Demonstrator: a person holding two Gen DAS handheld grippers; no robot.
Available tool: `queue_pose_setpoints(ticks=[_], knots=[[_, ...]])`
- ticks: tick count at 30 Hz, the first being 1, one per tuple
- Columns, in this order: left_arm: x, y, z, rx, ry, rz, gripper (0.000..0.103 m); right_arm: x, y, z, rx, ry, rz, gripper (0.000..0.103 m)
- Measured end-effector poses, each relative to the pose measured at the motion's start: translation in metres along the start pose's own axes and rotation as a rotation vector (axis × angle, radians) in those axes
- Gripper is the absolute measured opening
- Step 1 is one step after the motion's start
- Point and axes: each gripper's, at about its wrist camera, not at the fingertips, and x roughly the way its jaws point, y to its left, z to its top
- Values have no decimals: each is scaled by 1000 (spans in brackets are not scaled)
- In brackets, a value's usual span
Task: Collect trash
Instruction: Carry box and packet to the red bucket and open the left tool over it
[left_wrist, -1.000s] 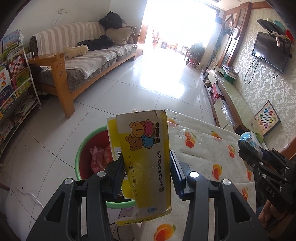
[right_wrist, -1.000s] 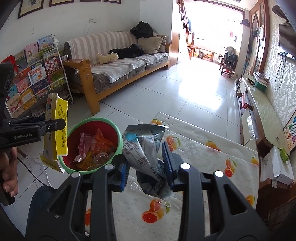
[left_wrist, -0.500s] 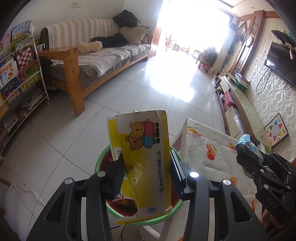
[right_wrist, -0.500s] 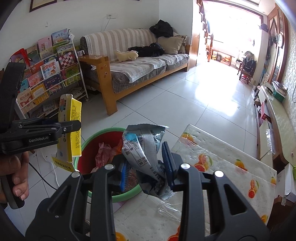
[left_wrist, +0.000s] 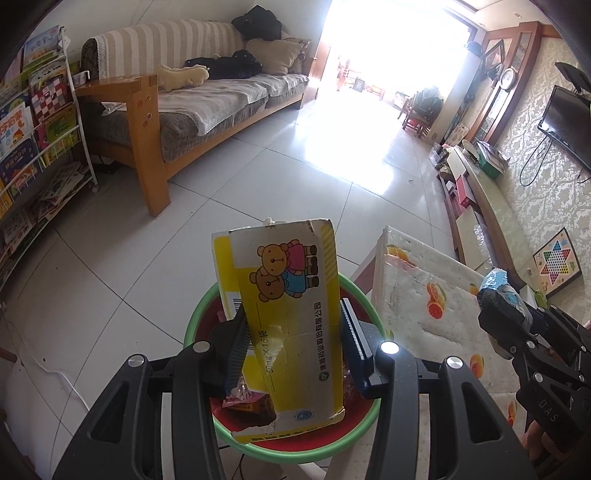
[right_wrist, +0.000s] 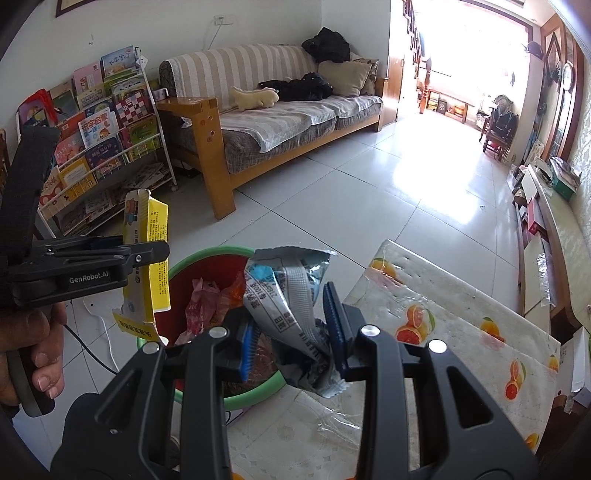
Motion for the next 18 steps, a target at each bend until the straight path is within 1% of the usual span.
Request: queue_pose_setpoints(ticks=[4,5,7,9,10,11,18], knots=[[3,4,0,-5,9,-3,45,4,0,-1,5,11,-1,32],[4,4,1,-9,11,-2,50,5,0,-2,6,13,-1,32],[3,6,2,-24,6,0,52,6,1,-2,6,17,1,32],[2,11,3,-50,5,3,62,7,2,-1,2,19,3,32],[1,14,3,-65,-2,-3,69,8,3,0,1,22,4,32],[-1,16,3,-75,-9,-6,72,8,4,0,-2,23,5,32],[-17,25,-4,-98,-47,13,76,9,11,3,-15,18,18,32]])
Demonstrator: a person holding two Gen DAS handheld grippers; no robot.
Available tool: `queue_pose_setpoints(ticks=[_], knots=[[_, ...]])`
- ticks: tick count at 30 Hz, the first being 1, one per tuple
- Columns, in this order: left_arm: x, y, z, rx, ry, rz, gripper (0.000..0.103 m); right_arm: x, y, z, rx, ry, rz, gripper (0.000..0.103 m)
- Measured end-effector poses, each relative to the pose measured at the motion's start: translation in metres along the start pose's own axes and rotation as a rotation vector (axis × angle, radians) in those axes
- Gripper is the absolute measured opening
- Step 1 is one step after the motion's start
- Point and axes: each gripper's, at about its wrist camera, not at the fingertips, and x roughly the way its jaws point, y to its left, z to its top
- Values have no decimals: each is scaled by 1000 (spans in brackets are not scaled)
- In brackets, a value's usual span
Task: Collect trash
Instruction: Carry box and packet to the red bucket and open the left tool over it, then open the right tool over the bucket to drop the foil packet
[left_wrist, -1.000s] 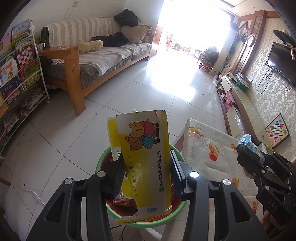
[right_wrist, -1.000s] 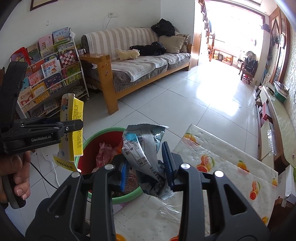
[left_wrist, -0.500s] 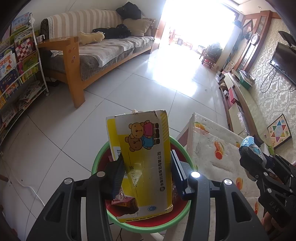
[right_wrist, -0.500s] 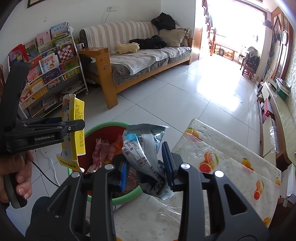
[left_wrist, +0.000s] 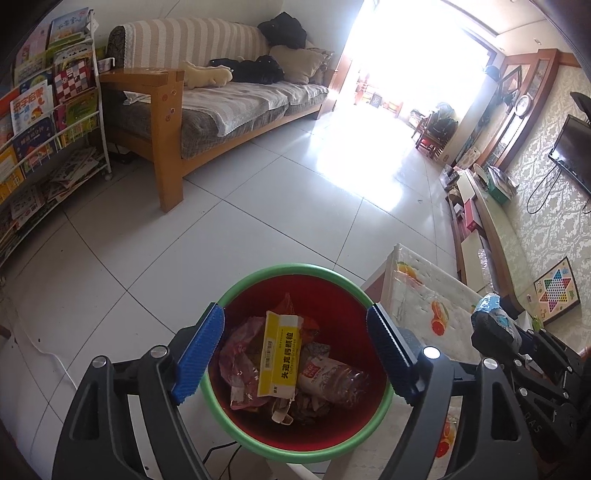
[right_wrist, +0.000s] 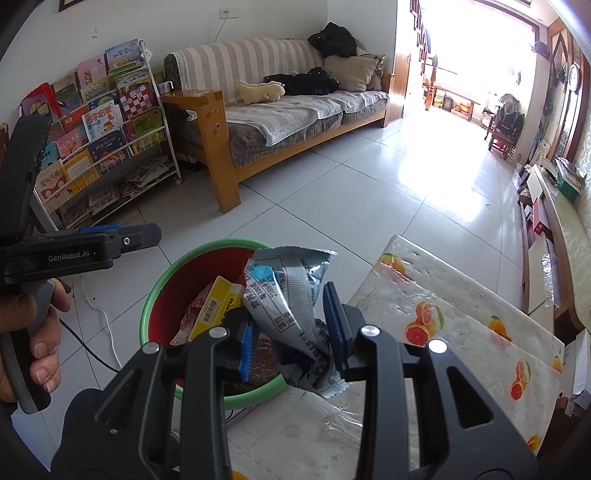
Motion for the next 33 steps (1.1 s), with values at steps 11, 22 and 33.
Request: queue_pose_setpoints(ticks=[11,22,33], knots=[[-30,35,-12,-65,-35,52,77,10,38,14,-60,-13,57,32],[-45,90,-32,-187,-57,114,77,35,91,29,-151,1,110,32],[-46,117,-38,-244,-65,139,77,58,109,28,-186,38,117,32]])
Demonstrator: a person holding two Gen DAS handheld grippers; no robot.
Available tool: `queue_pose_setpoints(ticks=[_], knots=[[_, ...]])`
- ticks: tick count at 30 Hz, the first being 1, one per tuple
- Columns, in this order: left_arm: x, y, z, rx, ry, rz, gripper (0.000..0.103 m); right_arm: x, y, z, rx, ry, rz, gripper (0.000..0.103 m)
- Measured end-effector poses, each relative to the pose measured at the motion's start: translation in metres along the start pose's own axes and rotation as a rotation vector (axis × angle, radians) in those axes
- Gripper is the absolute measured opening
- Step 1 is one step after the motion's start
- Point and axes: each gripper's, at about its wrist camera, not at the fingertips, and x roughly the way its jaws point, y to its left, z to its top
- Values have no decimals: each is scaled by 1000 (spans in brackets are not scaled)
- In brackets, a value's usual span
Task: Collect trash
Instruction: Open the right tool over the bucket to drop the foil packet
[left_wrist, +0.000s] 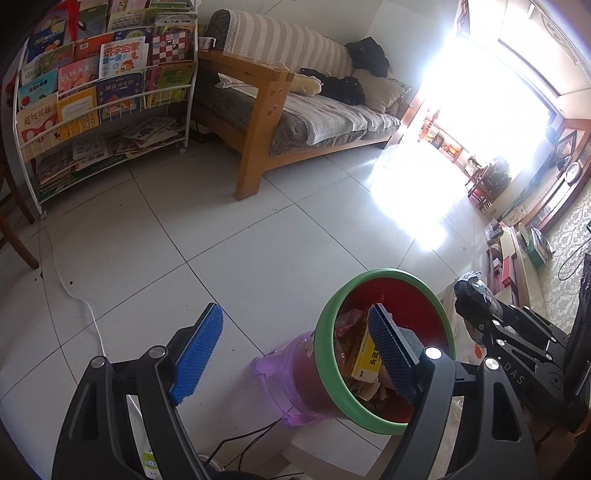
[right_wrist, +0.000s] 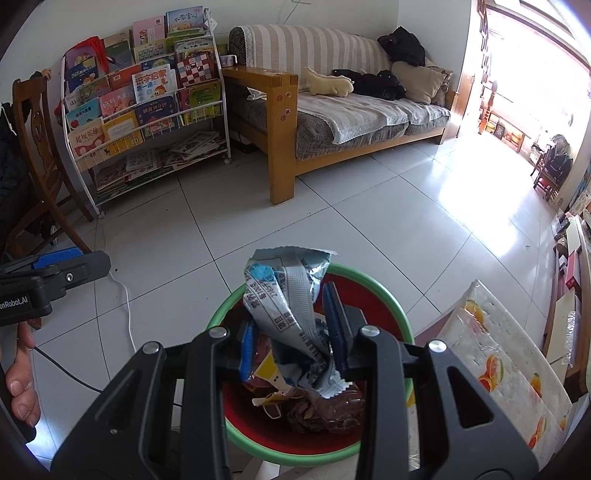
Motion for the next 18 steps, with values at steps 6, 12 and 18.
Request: queue_pose_setpoints(ticks=[6,12,18], knots=[[2,1,-5,-1,14,-1,77,11,2,-1,-8,19,-4,32],[6,2,-7,-7,29,-6,77,21,0,-2,-1,44,-13,32],[6,2,-8,-6,29,-6,77,27,-3,-7,7,69,-25,53]])
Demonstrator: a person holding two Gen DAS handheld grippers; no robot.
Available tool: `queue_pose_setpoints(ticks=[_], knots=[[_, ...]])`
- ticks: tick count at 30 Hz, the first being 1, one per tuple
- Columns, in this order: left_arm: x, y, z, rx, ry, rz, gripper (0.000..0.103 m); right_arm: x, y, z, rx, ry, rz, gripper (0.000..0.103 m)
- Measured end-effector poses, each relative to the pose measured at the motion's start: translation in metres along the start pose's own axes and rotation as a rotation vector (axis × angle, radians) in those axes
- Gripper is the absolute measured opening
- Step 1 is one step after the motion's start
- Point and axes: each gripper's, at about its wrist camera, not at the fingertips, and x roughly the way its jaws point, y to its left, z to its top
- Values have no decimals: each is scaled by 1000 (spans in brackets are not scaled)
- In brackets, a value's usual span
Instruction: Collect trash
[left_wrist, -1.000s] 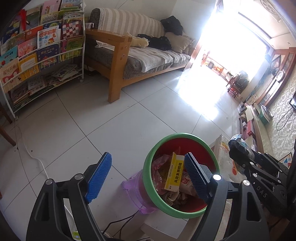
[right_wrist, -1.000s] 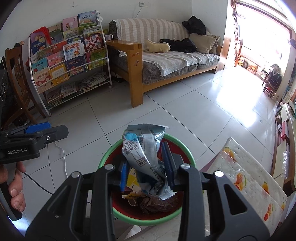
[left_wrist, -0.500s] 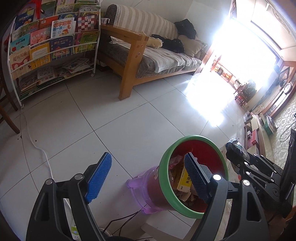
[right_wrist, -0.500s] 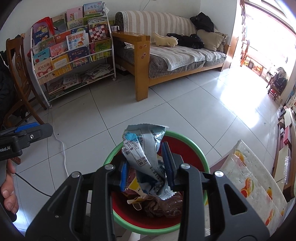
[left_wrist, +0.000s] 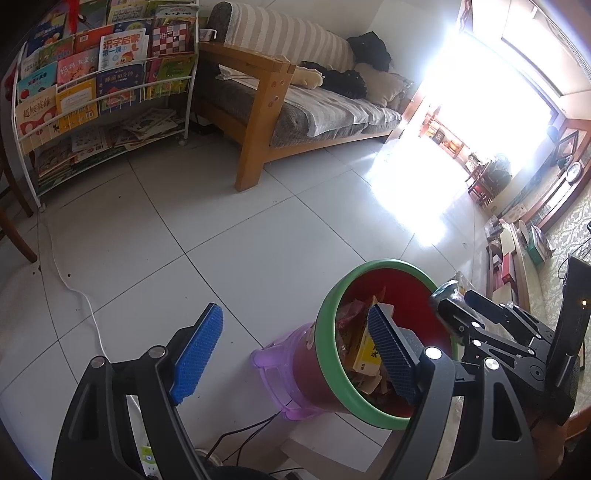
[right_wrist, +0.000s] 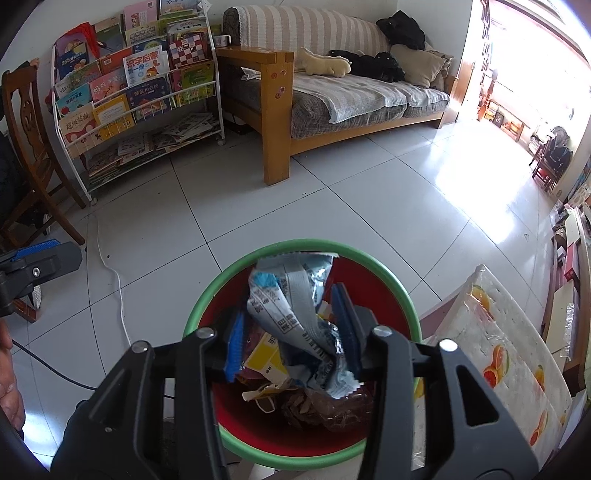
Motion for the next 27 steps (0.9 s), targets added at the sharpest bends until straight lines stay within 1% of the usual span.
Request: queue_pose_setpoints(ticks=[1,3,5,6,7,8,10,14,19,21,22,25,27], knots=[[0,0,0,0,0,0,77,-1,-1,0,4,-6,-6,58],[-1,-2,-2,1,1,-1,77,-3,-1,-2,4,-10,-12,62],[-1,-3,-2,3,3,-2,77,-5,-1,-2,6,-12,-20,76],[-2,-5,-2,6,3,-4,77,-6,-2,-3,7,-17,-21,78],[-2,-6,-3,11,3,-4,77,-8,-2,-3,8,-20,-22,83],[-3,-7,-3,14,4,-3,77,-9,-3,-3,7,-22,-25,86],[-5,-9,-4,14,4,-7,77,-12,-2,-3,3,-24,-30,88],[-12,-10,-4,14,-8,-7,77,-21,-3,-3,-8,-40,-51,96],[-24,-20,-3,30,-30,-27,78,-38,-11,-7,18,-53,-69,98],[-32,-28,-5,40,-53,-42,87,-50,-19,-11,43,-63,-78,98],[-39,-34,-7,43,-79,-51,90,-57,-23,-14,58,-71,-82,98],[-58,-60,-12,68,-145,-88,95,-87,-38,-25,100,-112,-107,98],[-69,-83,-20,118,-174,-119,95,-109,-51,-34,134,-141,-133,98]])
